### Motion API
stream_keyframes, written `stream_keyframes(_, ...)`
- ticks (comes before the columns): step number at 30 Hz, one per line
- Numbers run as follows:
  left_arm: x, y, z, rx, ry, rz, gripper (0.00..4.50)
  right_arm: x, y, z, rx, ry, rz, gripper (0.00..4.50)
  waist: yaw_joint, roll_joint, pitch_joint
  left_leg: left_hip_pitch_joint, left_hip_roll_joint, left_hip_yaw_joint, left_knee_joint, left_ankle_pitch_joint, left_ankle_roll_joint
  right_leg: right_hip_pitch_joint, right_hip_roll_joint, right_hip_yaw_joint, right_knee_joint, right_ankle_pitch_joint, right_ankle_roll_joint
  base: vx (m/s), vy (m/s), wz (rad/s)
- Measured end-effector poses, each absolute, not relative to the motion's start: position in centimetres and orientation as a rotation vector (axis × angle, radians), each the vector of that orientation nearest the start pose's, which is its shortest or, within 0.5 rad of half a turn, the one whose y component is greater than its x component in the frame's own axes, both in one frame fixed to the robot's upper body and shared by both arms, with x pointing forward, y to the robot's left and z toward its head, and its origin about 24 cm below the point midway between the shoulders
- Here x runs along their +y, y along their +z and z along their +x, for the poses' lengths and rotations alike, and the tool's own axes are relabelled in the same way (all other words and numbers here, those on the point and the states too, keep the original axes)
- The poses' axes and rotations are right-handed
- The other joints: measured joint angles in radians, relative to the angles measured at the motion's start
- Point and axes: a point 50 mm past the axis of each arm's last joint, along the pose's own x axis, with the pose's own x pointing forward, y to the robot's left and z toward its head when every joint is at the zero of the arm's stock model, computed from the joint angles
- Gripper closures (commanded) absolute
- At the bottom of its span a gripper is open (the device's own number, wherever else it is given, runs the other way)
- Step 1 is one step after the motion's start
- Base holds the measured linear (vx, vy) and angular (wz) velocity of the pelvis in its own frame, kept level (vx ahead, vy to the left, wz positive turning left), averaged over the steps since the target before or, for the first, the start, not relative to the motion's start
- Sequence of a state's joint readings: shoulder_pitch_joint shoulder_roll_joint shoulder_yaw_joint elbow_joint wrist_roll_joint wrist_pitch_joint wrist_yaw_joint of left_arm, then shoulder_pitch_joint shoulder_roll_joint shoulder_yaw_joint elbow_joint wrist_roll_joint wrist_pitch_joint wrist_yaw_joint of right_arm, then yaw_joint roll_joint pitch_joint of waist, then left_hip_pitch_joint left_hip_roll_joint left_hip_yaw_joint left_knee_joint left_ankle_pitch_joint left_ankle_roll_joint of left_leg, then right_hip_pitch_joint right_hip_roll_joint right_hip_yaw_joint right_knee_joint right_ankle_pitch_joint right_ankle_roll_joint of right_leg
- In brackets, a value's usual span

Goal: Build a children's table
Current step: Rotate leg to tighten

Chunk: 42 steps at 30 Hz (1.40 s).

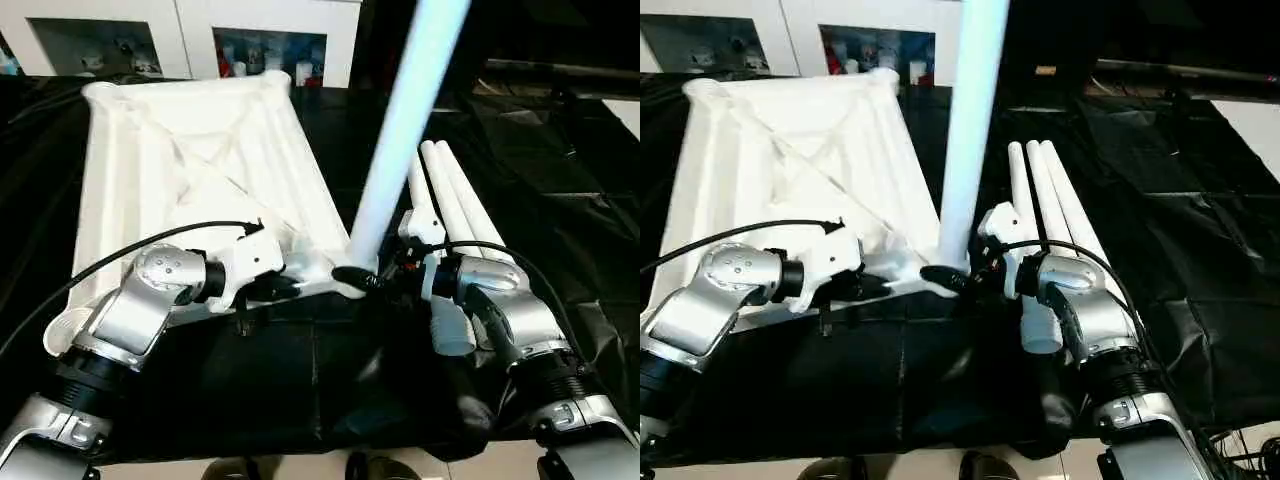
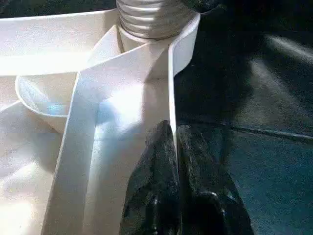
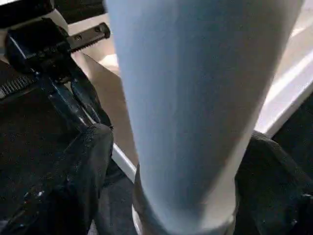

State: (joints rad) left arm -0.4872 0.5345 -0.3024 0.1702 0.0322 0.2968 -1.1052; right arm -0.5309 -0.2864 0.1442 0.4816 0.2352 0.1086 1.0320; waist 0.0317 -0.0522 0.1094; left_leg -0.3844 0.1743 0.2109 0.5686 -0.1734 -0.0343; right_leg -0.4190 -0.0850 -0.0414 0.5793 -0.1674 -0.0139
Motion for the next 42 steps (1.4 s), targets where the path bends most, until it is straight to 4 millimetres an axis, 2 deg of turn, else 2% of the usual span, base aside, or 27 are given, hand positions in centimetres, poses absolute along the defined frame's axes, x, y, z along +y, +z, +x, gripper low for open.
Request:
stream_keyframes(15,15.2,8.8,30.1,0.407,-1.220,0.591,4.50,-12.8,6.7,31.9,0.183,1.187,-0.167,0.64,0.002,0.000,0.000,0.000,0.000,0.001,0.000,0.002,0.003,0.000,0.000,0.000,0.000,0.000,0.000,0.000,0.000,0.00)
stream_keyframes(16,15.2,8.8,30.1,0.407,-1.220,0.591,4.50,-12.9,6.6,31.9,0.190,1.186,-0.165,0.90,0.002,0.000,0.000,0.000,0.000,0.001,0.000,0.002,0.003,0.000,0.000,0.000,0.000,0.000,0.000,0.000,0.000,0.00)
stream_keyframes(19,15.2,8.8,30.1,0.409,-1.221,0.592,4.50,-12.9,6.5,32.0,0.192,1.181,-0.162,1.01,0.002,0.000,0.000,0.000,0.000,0.001,0.000,0.002,0.003,0.000,0.000,0.000,0.001,0.000,0.000,0.000,0.000,0.00)
stream_keyframes(20,15.2,8.8,30.1,0.409,-1.222,0.591,4.50,-12.9,6.6,32.0,0.192,1.180,-0.161,1.21,0.002,0.000,0.000,0.000,0.000,0.001,0.000,0.002,0.004,0.000,0.000,0.000,0.001,0.000,0.000,0.000,0.000,0.00)
stream_keyframes(26,15.4,8.7,30.1,0.414,-1.225,0.587,4.50,-12.8,6.4,32.0,0.190,1.170,-0.140,1.69,0.001,0.000,0.000,0.000,0.000,0.001,0.001,0.003,0.005,0.001,0.000,0.000,0.001,0.000,0.000,0.000,0.000,0.00)
stream_keyframes(32,15.4,8.7,30.1,0.415,-1.222,0.582,4.50,-12.5,6.0,31.9,0.188,1.158,-0.112,1.81,0.001,-0.001,-0.001,0.001,0.000,0.001,0.002,0.003,0.005,0.001,0.000,0.000,0.002,0.000,0.000,0.000,0.000,0.00)
stream_keyframes(36,14.6,8.0,30.9,0.416,-1.153,0.534,4.50,-11.6,5.0,32.2,0.165,0.986,-0.029,1.83,-0.001,-0.002,-0.002,0.007,0.000,0.001,0.004,0.000,0.000,0.005,-0.001,0.002,0.006,0.000,0.000,0.000,0.000,0.00)
stream_keyframes(39,13.5,7.4,32.0,0.422,-1.058,0.519,4.50,-10.3,4.1,32.9,0.159,0.756,0.041,1.83,-0.005,-0.002,-0.002,0.020,0.000,0.001,0.004,0.000,-0.001,0.016,-0.001,0.002,0.005,-0.004,0.007,-0.036,-0.001,-0.01)
stream_keyframes(42,12.6,7.1,32.8,0.426,-0.988,0.504,4.50,-9.2,4.0,33.8,0.164,0.589,0.075,1.83,-0.012,-0.001,-0.002,0.021,-0.002,-0.006,0.002,0.000,-0.001,0.018,-0.002,-0.005,-0.004,-0.006,0.010,-0.065,0.010,-0.07)
